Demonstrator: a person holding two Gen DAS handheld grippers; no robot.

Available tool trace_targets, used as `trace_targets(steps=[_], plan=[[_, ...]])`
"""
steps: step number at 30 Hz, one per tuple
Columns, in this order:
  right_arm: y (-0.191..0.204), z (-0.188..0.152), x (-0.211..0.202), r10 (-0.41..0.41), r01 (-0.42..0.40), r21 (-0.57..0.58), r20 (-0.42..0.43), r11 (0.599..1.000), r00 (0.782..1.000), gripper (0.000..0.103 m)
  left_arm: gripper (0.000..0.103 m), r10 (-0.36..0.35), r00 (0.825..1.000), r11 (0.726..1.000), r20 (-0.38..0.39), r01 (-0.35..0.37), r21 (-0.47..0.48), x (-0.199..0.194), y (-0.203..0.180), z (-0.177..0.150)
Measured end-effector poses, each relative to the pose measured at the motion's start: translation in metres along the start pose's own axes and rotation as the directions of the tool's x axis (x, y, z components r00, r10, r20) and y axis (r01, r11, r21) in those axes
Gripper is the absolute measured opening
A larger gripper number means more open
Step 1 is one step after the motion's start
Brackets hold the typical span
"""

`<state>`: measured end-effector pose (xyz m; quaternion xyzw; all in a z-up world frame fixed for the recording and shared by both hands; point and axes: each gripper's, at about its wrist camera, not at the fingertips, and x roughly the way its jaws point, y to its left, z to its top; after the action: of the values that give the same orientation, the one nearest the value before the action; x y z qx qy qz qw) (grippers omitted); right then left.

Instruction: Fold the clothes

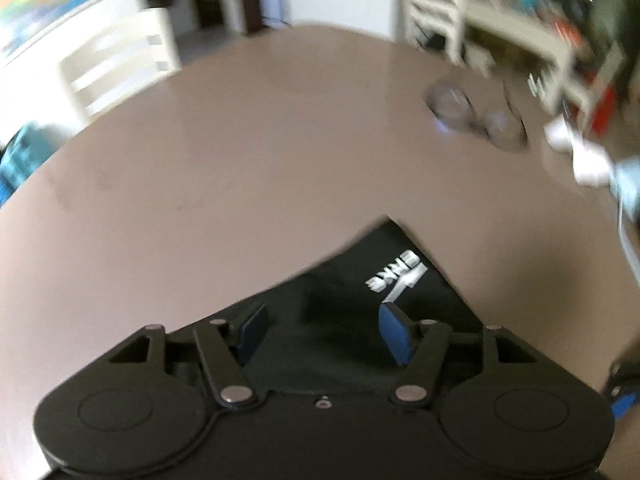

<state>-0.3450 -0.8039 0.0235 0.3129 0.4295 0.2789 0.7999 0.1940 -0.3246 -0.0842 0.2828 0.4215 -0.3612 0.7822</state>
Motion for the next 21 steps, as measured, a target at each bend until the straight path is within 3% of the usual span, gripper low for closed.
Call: trace_targets(steps=[2, 4, 5, 6, 7, 8, 11, 13, 14, 17, 19, 20, 21], plan=[[0.012, -0.001, 0.016, -0.014, 0.014, -0.061, -0.002, 0.998, 1.0, 0.103, 0.083, 0.028, 1.0, 1.0, 0.011, -0.028, -0.001, 0.004, -0.004, 0.005], [0.027, 0.0, 0.04, -0.032, 0.03, -0.109, -0.019, 0.994, 0.999, 0.097, 0.082, 0.048, 0.999, 0.999, 0.0, -0.048, -0.015, 0.008, -0.004, 0.009], [0.03, 0.001, 0.042, -0.027, 0.024, -0.109, -0.03, 0.994, 0.999, 0.076, 0.07, 0.068, 0.998, 0.998, 0.013, -0.068, -0.016, 0.006, -0.004, 0.011], [0.032, 0.002, 0.044, -0.02, 0.015, -0.109, -0.041, 0.994, 0.999, 0.044, 0.046, 0.066, 0.998, 0.998, 0.02, -0.066, -0.02, 0.004, -0.003, 0.011], [0.042, 0.001, 0.054, 0.001, -0.009, -0.113, -0.07, 0.994, 0.998, 0.03, 0.033, 0.065, 0.998, 0.998, 0.026, -0.064, -0.025, 0.003, -0.002, 0.011], [0.044, 0.002, 0.056, 0.002, -0.011, -0.114, -0.074, 0.993, 0.997, 0.028, 0.002, 0.09, 0.996, 0.995, 0.015, -0.089, -0.037, 0.002, 0.001, 0.012], [0.06, -0.002, 0.054, 0.053, -0.064, -0.112, -0.097, 0.992, 0.994, 0.023, 0.002, 0.172, 0.985, 0.984, 0.002, -0.172, -0.053, 0.004, 0.012, 0.008], [0.069, -0.006, 0.053, 0.067, -0.075, -0.101, -0.083, 0.992, 0.994, 0.02, 0.004, 0.153, 0.988, 0.985, 0.003, -0.152, -0.076, 0.002, 0.017, 0.007], [0.067, -0.006, 0.053, 0.064, -0.072, -0.086, -0.093, 0.994, 0.994, 0.02, 0.005, 0.182, 0.983, 0.982, 0.007, -0.181, -0.061, 0.001, 0.016, 0.006], [0.061, -0.01, 0.066, -0.087, 0.081, -0.078, -0.081, 0.994, 0.993, 0.023, 0.006, 0.231, 0.973, 0.97, 0.01, -0.23, -0.075, 0.001, 0.016, 0.006], [0.044, -0.009, 0.07, -0.212, 0.212, 0.014, -0.03, 0.977, 0.977, 0.023, 0.008, 0.205, 0.978, 0.975, 0.03, -0.201, -0.093, -0.006, 0.018, 0.005], [0.043, -0.008, 0.068, -0.204, 0.203, 0.055, 0.016, 0.978, 0.979, 0.025, 0.014, 0.172, 0.983, 0.98, 0.067, -0.164, -0.111, -0.015, 0.022, 0.003], [0.043, -0.006, 0.067, -0.198, 0.192, 0.094, 0.062, 0.977, 0.978, 0.035, 0.028, 0.164, 0.983, 0.981, 0.086, -0.154, -0.121, -0.019, 0.026, 0.001]])
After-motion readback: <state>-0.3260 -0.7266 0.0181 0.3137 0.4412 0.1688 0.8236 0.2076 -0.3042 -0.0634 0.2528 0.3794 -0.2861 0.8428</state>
